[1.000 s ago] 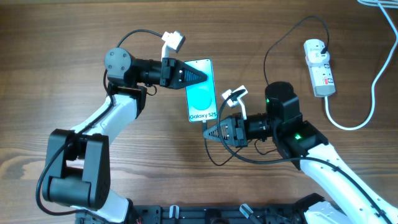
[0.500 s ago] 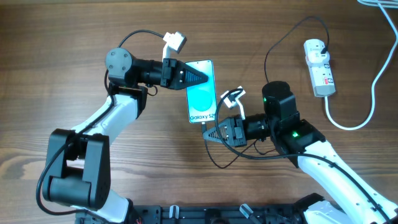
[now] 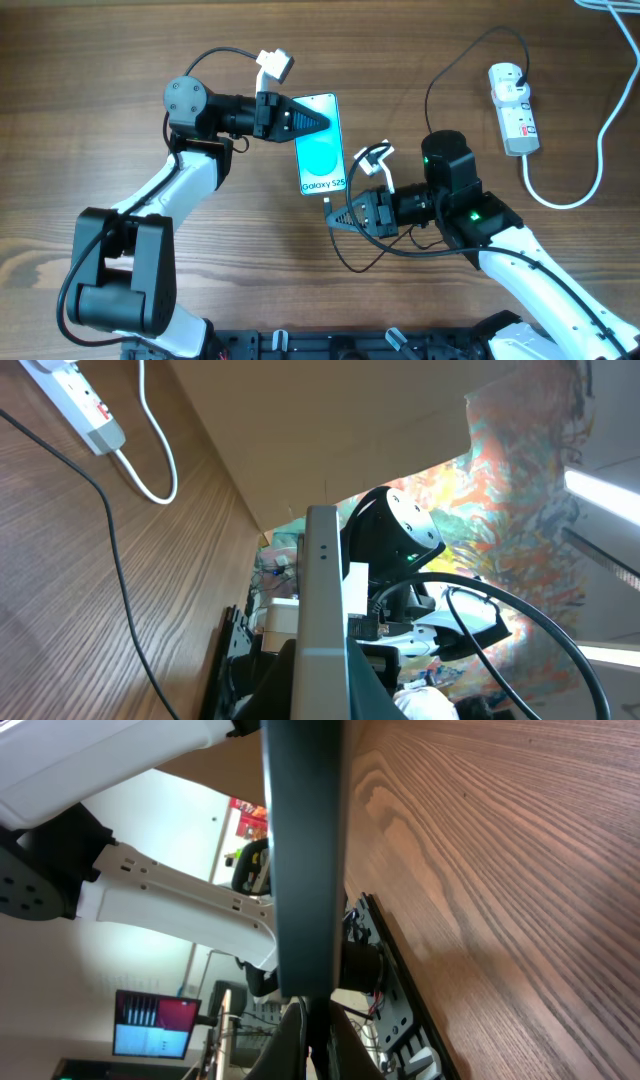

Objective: Plug charger to phone and switch on socket

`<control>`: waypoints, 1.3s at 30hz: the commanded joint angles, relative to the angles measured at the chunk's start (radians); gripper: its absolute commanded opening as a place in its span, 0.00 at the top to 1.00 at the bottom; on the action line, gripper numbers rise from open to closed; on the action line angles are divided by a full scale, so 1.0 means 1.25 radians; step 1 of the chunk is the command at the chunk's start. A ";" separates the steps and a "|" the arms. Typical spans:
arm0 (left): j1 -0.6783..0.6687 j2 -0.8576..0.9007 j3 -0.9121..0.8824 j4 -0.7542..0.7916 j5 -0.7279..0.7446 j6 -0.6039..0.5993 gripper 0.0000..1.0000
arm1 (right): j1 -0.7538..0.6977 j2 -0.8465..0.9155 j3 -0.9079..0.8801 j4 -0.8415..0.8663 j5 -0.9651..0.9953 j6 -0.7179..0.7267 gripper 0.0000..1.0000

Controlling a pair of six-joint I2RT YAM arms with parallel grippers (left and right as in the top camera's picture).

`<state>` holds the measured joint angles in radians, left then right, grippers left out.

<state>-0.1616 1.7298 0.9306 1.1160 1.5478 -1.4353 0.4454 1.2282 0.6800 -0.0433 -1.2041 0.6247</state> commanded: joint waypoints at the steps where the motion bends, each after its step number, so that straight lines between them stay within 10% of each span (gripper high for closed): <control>1: 0.002 -0.004 0.016 0.005 0.009 -0.007 0.96 | 0.003 0.004 -0.001 0.005 -0.023 0.002 0.95; 39: -0.004 -0.004 0.014 -0.007 0.009 -0.007 0.96 | 0.003 0.004 -0.001 0.044 -0.019 0.006 0.96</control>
<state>-0.1619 1.7298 0.9306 1.1042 1.5547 -1.4353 0.4454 1.2282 0.6800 0.0090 -1.2045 0.6281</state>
